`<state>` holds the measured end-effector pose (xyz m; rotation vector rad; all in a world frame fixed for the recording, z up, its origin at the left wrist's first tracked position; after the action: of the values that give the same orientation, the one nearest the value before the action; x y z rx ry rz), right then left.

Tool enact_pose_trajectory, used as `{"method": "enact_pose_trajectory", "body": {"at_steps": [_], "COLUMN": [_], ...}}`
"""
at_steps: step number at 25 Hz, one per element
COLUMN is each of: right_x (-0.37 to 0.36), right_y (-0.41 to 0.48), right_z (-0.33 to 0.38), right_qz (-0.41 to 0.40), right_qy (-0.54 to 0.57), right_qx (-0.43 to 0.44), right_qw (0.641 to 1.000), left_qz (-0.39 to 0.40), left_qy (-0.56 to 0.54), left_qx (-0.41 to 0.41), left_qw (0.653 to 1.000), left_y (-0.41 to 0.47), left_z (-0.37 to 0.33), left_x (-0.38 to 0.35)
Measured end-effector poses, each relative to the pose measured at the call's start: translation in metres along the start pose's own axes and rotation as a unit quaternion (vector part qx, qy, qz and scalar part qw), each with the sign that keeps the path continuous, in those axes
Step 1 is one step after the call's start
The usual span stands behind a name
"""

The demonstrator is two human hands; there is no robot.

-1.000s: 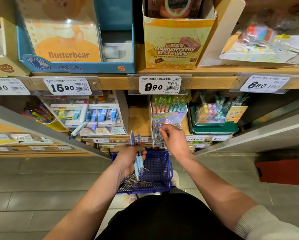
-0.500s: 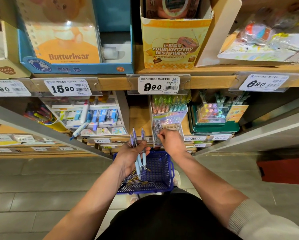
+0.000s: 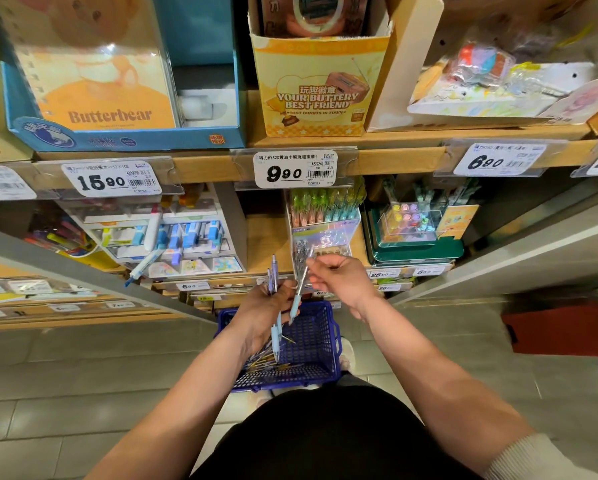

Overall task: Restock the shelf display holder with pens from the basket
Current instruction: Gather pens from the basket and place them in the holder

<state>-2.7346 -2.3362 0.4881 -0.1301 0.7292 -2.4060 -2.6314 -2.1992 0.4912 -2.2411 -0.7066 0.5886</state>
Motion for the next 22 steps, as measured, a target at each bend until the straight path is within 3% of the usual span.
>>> {"method": "enact_pose_trajectory", "body": {"at_steps": [4, 8, 12, 15, 22], "right_x": [0.042, 0.042, 0.027, 0.015, 0.004], "right_y": [0.010, 0.006, 0.008, 0.013, 0.032], "right_z": [0.016, 0.029, 0.027, 0.023, 0.004], "right_qz": [-0.113, -0.157, -0.151, -0.128, -0.082], "right_qy": [0.002, -0.186, -0.257, -0.322, -0.450], "right_qx": [0.047, 0.149, 0.195, 0.204, 0.164], "right_qw": [0.992, 0.958, 0.935, 0.916, 0.874], "left_qz": [-0.033, -0.042, -0.050, -0.014, 0.023], "left_qy": [0.002, 0.002, -0.011, -0.021, -0.014], "left_qx": [0.022, 0.030, 0.018, -0.033, -0.076], "left_qw": [0.999, 0.999, 0.999, 0.999, 0.997], "left_y": [0.003, 0.004, 0.001, -0.004, -0.009], "left_z": [0.005, 0.007, 0.001, -0.006, -0.014], "left_x": [0.009, 0.010, 0.010, 0.009, 0.008]}}
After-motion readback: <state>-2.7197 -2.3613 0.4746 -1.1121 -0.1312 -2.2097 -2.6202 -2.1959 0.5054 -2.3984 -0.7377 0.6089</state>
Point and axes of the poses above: each hand's wrist, its own y-axis towards the middle knuckle, its own x-axis out of the back of the hand, z = x × y, the point moved 8 cm from there along y, towards the middle knuckle
